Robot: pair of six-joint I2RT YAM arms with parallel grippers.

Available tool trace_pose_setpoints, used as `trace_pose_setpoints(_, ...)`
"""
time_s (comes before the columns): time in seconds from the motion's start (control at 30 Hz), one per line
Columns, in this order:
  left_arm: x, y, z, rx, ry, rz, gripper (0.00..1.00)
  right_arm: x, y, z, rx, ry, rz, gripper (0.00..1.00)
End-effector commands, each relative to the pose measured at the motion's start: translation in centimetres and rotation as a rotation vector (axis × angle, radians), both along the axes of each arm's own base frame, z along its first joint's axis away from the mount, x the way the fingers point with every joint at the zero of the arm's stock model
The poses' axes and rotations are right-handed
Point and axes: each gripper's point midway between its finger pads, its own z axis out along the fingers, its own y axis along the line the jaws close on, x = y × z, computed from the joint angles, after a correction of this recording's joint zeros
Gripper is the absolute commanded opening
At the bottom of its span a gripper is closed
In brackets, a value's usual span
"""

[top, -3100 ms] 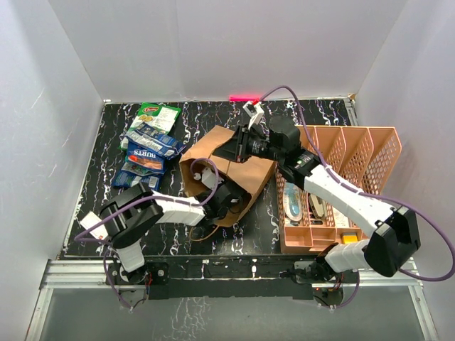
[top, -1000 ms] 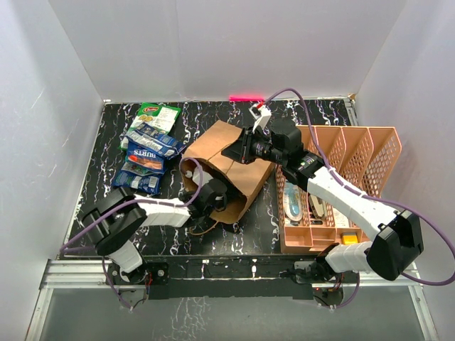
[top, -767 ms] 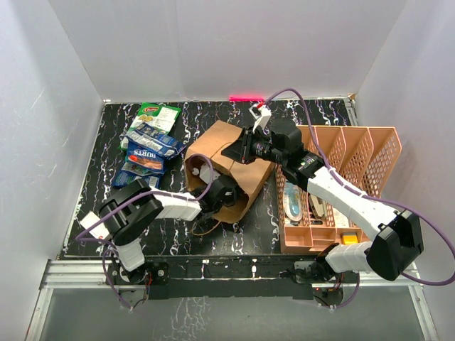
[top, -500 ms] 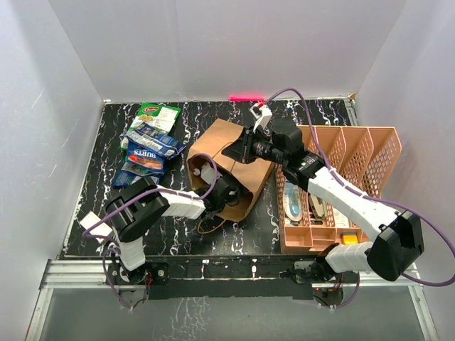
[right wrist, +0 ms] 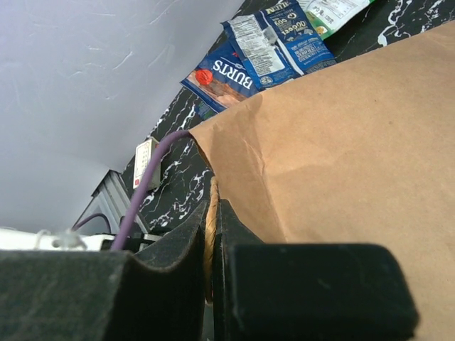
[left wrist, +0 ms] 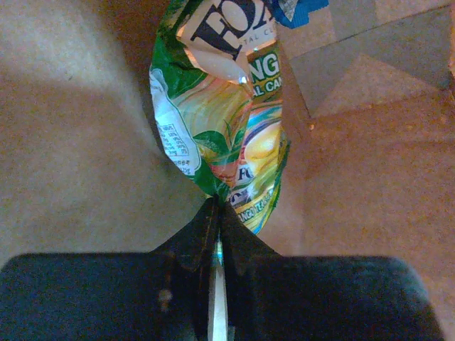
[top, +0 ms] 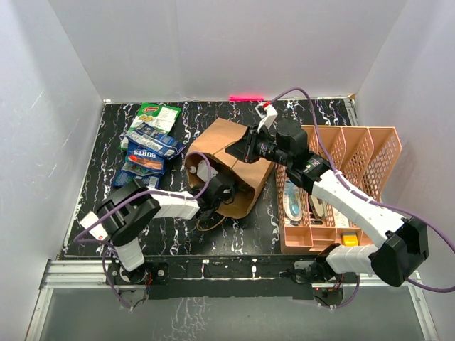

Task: Take the snacks out of the paper bag
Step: Take out the snack from the paper bag.

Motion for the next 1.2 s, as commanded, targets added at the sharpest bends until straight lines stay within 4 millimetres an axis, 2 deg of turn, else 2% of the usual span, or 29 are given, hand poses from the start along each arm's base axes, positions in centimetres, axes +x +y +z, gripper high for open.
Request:
trace_pose_setpoints(0.0, -0.6, 0.4, 3.9, -0.035, -0.051, -0.04, 0.0, 0.5, -0.8, 1.3, 0.011, -0.064, -0.035, 0.08)
trace_pose_setpoints(0.1, -1.4, 0.7, 5.5, -0.041, -0.077, -0.086, 0.0, 0.7, -0.9, 0.7, -0.002, -0.058, -0.044, 0.08)
trace_pose_setpoints(0.23, -3.1, 1.9, 6.6, -0.057, -0.104, -0.133, 0.0, 0.9, -1.0, 0.3, -0.01, -0.052, -0.05, 0.08)
trace_pose_setpoints(0.43, -5.3, 2.8, 9.9, -0.043, -0.141, -0.24, 0.0, 1.4, -1.0, 0.1, -0.019, -0.048, -0.069, 0.08)
trace_pose_setpoints(0.7, -7.3, 5.1, 11.7, -0.008, -0.172, -0.284, 0.0, 2.0, -0.8, 0.2, -0.025, -0.058, -0.068, 0.08)
trace_pose_setpoints(0.87, -7.9, 5.5, 12.9, 0.014, -0.195, -0.319, 0.0, 2.1, -0.9, 0.0, -0.033, -0.059, -0.075, 0.08)
trace_pose_setpoints(1.17, -8.9, 6.7, 15.0, 0.16, -0.214, -0.414, 0.0, 2.4, -2.0, 0.0, -0.049, -0.073, -0.127, 0.08)
